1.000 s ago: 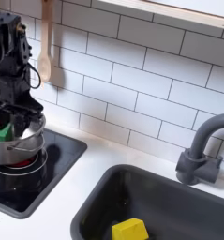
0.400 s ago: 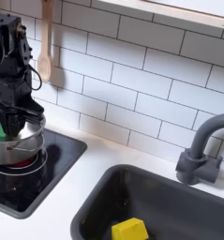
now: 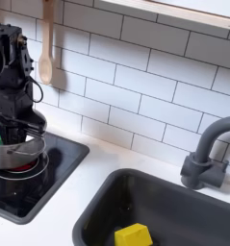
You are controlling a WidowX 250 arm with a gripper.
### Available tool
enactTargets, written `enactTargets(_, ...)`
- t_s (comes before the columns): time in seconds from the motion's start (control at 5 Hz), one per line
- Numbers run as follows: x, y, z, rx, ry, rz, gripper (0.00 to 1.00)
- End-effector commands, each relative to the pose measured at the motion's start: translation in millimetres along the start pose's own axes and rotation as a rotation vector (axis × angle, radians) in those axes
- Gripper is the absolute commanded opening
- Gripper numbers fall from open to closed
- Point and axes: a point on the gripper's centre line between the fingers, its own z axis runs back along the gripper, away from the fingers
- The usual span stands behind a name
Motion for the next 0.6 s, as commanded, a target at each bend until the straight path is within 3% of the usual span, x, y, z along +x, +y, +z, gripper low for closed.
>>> enactTargets(0.0,-3.0,-13.6,5.6,-0.005,-0.011,-0.031,0.00)
enactTargets(0.4,-3.2,-13.7,8.2,-0.014,-0.015,-0.028,0.00)
